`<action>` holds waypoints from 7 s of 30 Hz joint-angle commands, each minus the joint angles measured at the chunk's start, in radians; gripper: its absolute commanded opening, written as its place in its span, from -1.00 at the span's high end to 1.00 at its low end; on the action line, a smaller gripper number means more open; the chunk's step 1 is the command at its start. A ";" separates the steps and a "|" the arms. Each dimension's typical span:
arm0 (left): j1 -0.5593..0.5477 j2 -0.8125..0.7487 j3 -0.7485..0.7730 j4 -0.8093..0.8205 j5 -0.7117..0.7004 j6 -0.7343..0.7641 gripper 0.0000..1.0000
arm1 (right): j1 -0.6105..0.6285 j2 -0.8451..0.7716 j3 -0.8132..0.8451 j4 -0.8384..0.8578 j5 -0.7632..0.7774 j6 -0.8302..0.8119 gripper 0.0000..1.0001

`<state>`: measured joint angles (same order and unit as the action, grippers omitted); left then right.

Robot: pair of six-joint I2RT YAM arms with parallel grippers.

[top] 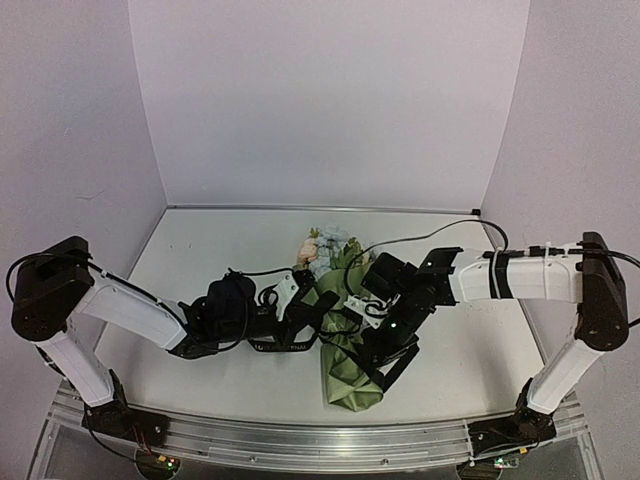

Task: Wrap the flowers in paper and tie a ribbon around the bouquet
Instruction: Cross the half-tied ribbon over the folded bouquet, then tie the half-tied ribbon around the folded bouquet.

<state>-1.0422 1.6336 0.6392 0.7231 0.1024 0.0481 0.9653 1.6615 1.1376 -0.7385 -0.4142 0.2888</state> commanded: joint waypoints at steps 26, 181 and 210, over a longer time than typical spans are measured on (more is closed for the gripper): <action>0.013 -0.052 -0.031 0.046 0.110 -0.025 0.91 | -0.134 0.116 0.361 -0.311 0.040 -0.247 1.00; 0.039 0.189 0.397 -0.509 0.228 0.100 0.90 | -0.159 0.160 0.211 0.120 -0.034 0.158 0.81; 0.039 0.219 0.427 -0.542 0.229 0.096 0.89 | -0.166 0.029 0.114 0.127 0.052 0.186 0.42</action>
<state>-1.0065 1.8423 1.0251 0.1822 0.3362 0.1490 0.8017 1.7345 1.2661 -0.6281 -0.4063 0.4518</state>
